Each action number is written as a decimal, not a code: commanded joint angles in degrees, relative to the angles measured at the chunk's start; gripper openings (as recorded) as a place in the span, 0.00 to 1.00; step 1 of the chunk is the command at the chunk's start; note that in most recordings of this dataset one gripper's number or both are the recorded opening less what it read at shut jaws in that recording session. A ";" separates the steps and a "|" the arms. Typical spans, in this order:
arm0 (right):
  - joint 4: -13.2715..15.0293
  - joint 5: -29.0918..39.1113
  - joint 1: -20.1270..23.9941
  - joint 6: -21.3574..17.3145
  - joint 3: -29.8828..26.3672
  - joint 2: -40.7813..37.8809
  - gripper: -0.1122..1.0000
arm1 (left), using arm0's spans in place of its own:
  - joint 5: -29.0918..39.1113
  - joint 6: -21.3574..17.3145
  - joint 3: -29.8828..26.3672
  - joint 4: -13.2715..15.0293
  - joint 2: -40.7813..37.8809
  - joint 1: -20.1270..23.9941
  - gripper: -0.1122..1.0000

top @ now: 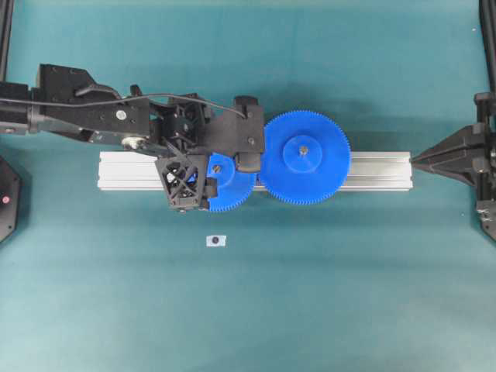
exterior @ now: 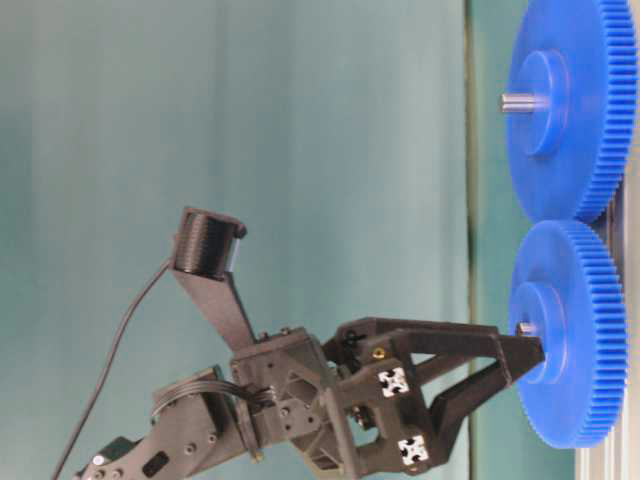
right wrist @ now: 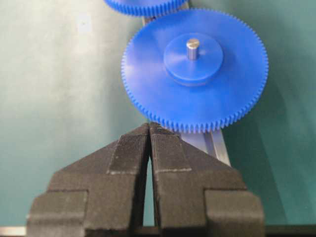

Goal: Insert the small gear onto the shaft.
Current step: 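Align the gear's center hole over the shaft beside the large gear, then push the small gear down onto the shaft, meshing with the large gear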

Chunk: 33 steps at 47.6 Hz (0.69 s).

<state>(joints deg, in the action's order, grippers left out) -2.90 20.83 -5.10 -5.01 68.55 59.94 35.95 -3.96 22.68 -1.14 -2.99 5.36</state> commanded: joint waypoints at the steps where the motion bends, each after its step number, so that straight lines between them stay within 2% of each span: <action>1: -0.09 -0.26 -0.18 -0.62 -0.62 -0.26 0.17 | -0.44 0.00 -1.23 -0.09 2.02 -0.09 0.86; 13: -0.09 -0.26 -0.18 -0.62 -0.53 -0.35 0.17 | 0.79 0.26 -0.26 -0.09 4.92 0.09 0.86; 33: -0.09 -0.26 -0.18 -0.62 -0.62 -0.35 0.17 | 0.70 1.49 9.14 -0.09 10.37 1.14 0.86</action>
<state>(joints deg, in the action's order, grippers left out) -2.99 20.83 -5.10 -5.10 68.47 60.03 37.00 -3.16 31.55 -1.14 5.80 6.33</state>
